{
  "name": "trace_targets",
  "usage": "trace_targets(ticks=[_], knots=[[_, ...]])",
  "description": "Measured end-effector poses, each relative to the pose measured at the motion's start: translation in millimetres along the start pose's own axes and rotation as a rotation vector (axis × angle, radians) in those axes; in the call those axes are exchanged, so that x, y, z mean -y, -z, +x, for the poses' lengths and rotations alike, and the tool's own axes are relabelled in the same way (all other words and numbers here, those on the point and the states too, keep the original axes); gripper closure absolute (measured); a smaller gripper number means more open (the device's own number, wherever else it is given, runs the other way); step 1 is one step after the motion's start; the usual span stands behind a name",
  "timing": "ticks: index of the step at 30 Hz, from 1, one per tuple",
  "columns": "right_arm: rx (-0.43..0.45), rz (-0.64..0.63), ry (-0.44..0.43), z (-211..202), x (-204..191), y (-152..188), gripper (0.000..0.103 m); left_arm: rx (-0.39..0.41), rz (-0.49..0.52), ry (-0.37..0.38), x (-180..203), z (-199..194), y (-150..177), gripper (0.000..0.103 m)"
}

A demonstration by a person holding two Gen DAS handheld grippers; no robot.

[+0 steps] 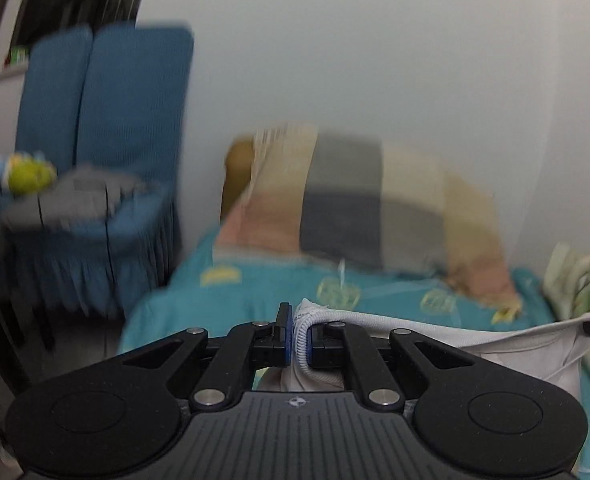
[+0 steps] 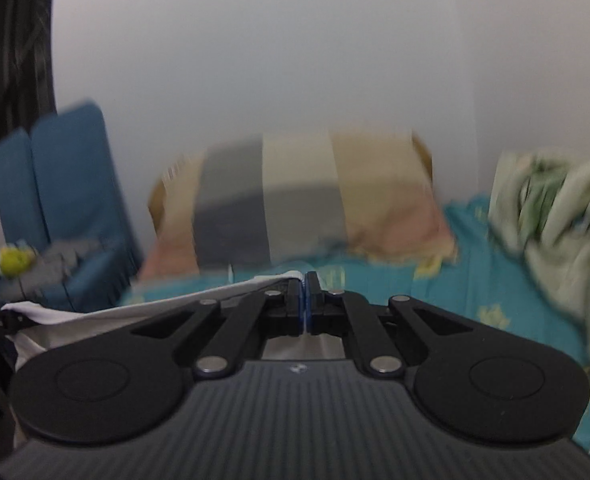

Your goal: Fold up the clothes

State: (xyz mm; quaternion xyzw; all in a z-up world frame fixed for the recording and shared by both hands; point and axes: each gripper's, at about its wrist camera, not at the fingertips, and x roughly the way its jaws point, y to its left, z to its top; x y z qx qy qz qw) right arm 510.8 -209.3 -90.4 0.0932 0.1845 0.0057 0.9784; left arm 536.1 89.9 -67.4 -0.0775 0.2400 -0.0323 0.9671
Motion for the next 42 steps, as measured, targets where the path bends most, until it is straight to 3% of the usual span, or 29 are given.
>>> trace_targets(ticks=[4,8,11,12,13,14,15,21,29,36,42], knots=[[-0.136,0.041,-0.040,55.4,21.8,40.0,0.099,-0.123,0.000,-0.018,-17.6,112.3,52.1,0.096],[-0.227,0.135,-0.113,82.7,37.3,47.6,0.097,-0.206,-0.016,0.016,-26.0,134.9,65.3,0.094],[-0.299,0.181,-0.155,92.7,42.1,43.8,0.088,-0.213,-0.003,0.035,-24.3,125.1,65.4,0.074],[-0.317,0.192,-0.166,92.8,43.5,42.3,0.062,-0.216,0.003,0.043,-24.0,119.9,63.7,0.059],[-0.322,0.202,-0.182,92.4,43.4,41.1,0.033,-0.223,0.003,0.053,-25.6,116.8,61.3,0.052],[-0.322,0.201,-0.199,91.0,41.5,39.9,0.023,-0.231,0.001,0.064,-27.6,114.2,58.7,0.037],[-0.321,0.196,-0.216,88.8,39.0,38.7,0.015,-0.239,0.001,0.078,-29.7,109.6,55.4,0.030],[-0.315,0.131,-0.215,37.3,20.9,24.4,0.017,-0.193,0.046,0.138,-28.6,25.1,36.2,0.019],[-0.244,0.187,-0.207,-123.8,21.8,16.3,0.017,-0.136,0.018,0.148,-37.0,-141.0,37.4,0.018],[-0.171,0.157,-0.197,-272.2,19.2,27.0,0.017,-0.106,0.061,0.140,-27.5,-282.6,79.9,0.018],[-0.124,0.118,-0.223,-368.1,12.4,49.0,0.017,-0.086,0.125,0.134,-8.5,-366.6,127.3,0.018]])
